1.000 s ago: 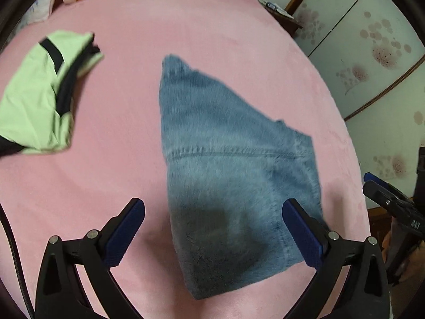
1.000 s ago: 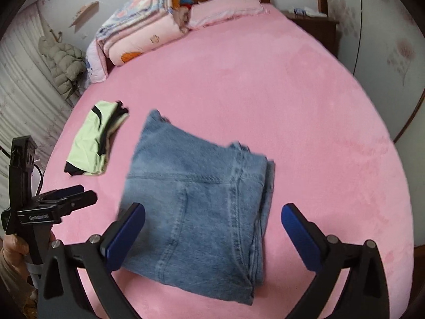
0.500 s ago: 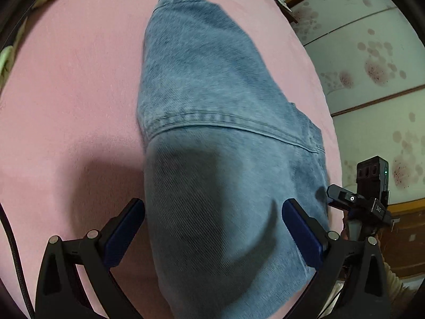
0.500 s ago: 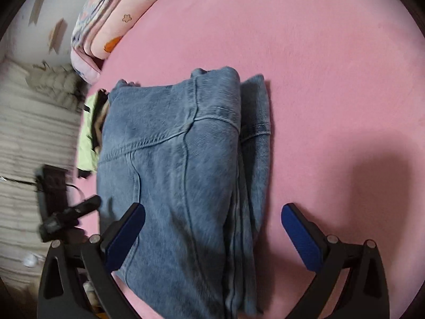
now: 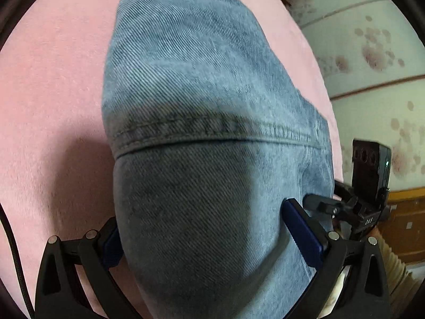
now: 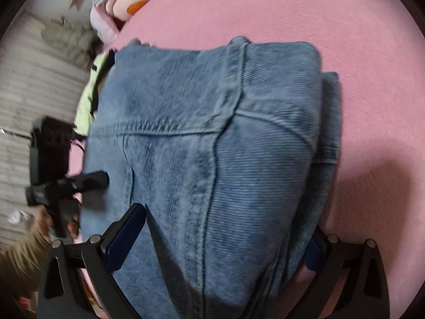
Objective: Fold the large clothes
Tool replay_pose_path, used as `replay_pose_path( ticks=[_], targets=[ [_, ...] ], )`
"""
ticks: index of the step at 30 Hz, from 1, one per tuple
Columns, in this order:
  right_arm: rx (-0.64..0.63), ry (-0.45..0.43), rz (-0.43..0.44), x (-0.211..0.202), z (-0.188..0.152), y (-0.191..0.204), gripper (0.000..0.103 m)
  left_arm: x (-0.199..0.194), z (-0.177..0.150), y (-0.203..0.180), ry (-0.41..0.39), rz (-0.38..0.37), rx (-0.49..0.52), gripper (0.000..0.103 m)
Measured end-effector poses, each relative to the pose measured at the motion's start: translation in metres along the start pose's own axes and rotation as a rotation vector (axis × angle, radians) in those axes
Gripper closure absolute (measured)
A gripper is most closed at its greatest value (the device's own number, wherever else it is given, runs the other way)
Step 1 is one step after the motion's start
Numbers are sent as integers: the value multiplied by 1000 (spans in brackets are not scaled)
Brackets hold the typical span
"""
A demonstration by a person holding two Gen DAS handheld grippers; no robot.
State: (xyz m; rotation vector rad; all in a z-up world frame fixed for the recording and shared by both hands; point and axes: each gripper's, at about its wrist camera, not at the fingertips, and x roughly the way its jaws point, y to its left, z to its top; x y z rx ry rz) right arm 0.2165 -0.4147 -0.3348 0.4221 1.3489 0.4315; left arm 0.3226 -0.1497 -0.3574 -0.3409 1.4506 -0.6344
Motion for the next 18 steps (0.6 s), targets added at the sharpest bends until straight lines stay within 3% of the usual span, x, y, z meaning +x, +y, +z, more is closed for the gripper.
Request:
replay_pose_path(
  ticks=[2, 4, 7, 10, 16, 18],
  targets=[
    [0, -3, -38, -1, 0, 4, 7, 2, -1, -6, 22, 32, 21, 0],
    [24, -21, -22, -7, 0, 4, 30, 3, -4, -15, 17, 87, 51, 0],
    [89, -56, 14, -17, -1, -4, 55, 0, -9, -26, -21, 147, 48, 10],
    [107, -59, -5, -21, -1, 0, 67, 0, -14, -35, -37, 197, 67, 16],
    [58, -64, -118, -23, 1, 20, 80, -8, -15, -38, -59, 205, 68, 32],
    [37, -83, -149, -28, -3, 28, 83, -17, -19, -43, -82, 213, 70, 48]
  ],
)
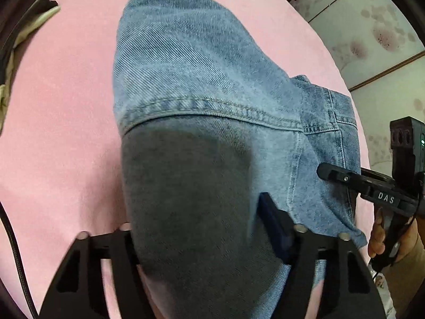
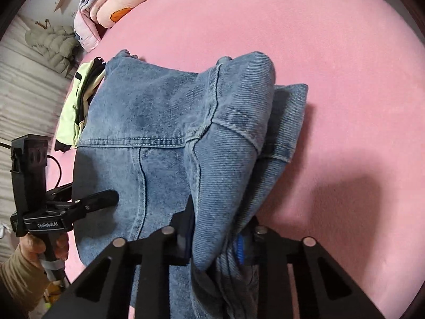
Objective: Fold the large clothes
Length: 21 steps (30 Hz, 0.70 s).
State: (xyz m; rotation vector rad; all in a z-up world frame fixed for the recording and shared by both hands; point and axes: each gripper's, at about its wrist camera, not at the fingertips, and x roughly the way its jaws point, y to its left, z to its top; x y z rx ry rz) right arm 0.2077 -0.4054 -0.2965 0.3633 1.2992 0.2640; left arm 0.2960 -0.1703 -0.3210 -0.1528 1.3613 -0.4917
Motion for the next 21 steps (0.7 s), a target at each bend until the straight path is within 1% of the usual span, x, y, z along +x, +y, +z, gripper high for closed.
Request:
replay_pose_path(
  ticks=[3, 5, 9, 14, 17, 18, 21],
  targets=[
    [-48, -34, -47, -17, -5, 18, 86, -17, -5, -9, -32, 12, 18, 61],
    [-75, -50, -74, -29, -6, 29, 87, -29, -10, -15, -41, 16, 25, 64],
    [-103, -43, -74, -49, -11, 44, 87, -63, -26, -21, -38, 16, 15, 64],
    [-115, -41, -38, -67, -21, 59, 87, -125, -53, -20, -38, 27, 16, 64],
    [-116, -46, -21, -75, -27, 78, 87, -159, -70, -15, -39, 30, 8, 64],
    [-118, -47, -16, -79, -32, 90, 87, -171, -76, -13, -40, 33, 8, 64],
    [-132, -48, 9, -88, -45, 129, 87, -214, -99, 14, -50, 33, 2, 64]
  ],
)
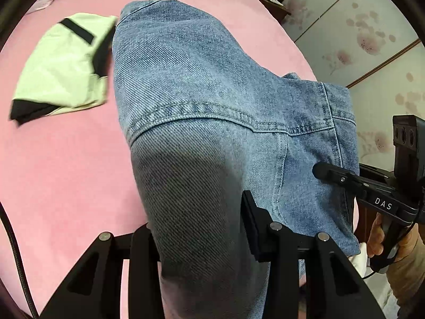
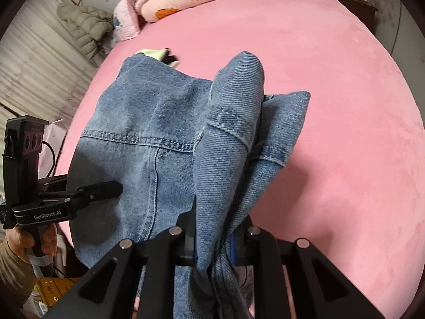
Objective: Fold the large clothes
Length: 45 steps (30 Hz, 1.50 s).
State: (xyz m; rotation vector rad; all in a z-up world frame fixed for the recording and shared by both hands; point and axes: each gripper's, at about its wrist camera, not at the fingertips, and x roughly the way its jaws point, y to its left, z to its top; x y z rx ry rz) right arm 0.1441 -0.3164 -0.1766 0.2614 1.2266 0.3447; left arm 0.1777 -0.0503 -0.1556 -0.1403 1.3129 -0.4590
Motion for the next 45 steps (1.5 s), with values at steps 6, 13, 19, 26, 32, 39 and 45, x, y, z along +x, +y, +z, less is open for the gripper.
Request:
replay_pose_path(
  ticks=[6, 13, 19, 26, 32, 39, 45],
  targets=[
    [-43, 4, 52, 10, 14, 80, 87, -63, -12, 62, -19, 20, -40, 64],
    [-103, -30, 94, 51, 76, 170, 87, -113, 32, 160, -66, 58, -30, 64],
    [-66, -92, 133, 115, 174, 215, 87, -114, 122, 249, -118, 73, 29, 64],
    [11, -140, 146, 204, 272, 218, 87, -72, 232, 345, -129, 63, 59, 63],
    [62, -131, 125, 267, 306, 197, 87, -9, 291, 387, -108, 66, 80, 62],
    [125, -18, 51, 329, 313, 175, 82, 37, 300, 410, -102, 59, 21, 50],
    [126, -27, 99, 323, 316, 176, 85, 25, 300, 402, -93, 62, 13, 58]
  ],
)
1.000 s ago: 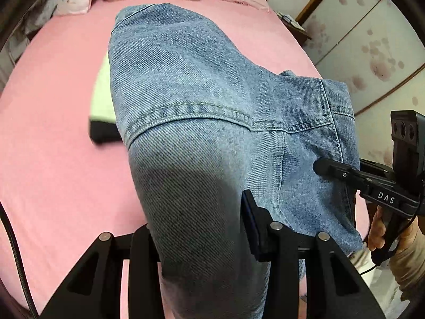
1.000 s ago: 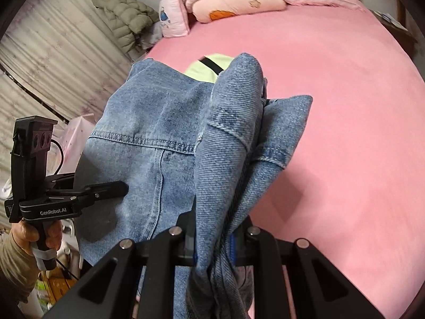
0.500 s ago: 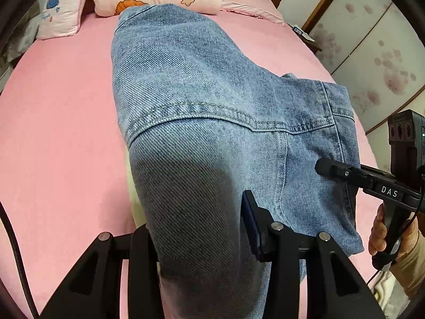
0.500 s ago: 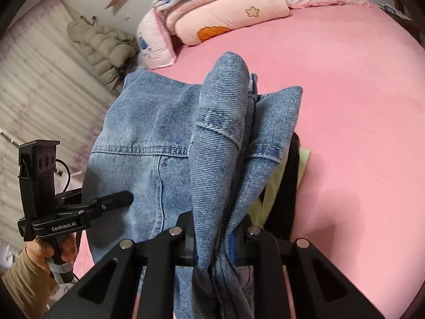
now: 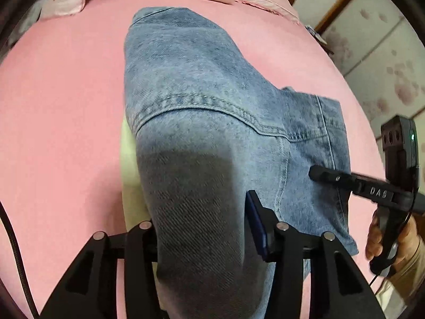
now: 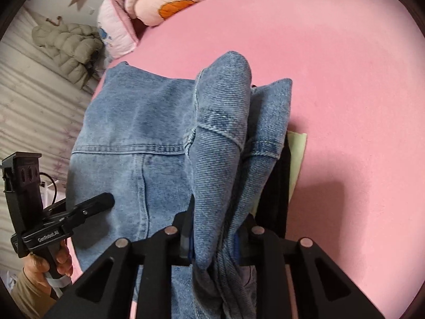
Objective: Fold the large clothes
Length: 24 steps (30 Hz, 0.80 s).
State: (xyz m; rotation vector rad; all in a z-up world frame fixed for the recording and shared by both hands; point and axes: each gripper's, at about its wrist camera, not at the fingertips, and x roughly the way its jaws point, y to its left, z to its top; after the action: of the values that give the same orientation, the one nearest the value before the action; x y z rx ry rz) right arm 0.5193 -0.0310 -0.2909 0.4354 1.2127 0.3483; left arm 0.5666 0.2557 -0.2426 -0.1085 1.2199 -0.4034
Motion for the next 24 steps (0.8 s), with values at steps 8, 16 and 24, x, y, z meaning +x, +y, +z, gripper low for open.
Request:
replay_pose_path(
  ticks=[8, 16, 24],
  targets=[
    [-56, 37, -17, -1, -8, 0, 85, -4, -16, 10, 62, -8, -28, 57],
    [-163, 4, -203, -4, -1, 30, 65, -11, -25, 6, -66, 107, -11, 30],
    [-209, -282, -199, -82, -22, 43, 64, -105, -33, -23, -385, 209, -32, 29]
  ],
)
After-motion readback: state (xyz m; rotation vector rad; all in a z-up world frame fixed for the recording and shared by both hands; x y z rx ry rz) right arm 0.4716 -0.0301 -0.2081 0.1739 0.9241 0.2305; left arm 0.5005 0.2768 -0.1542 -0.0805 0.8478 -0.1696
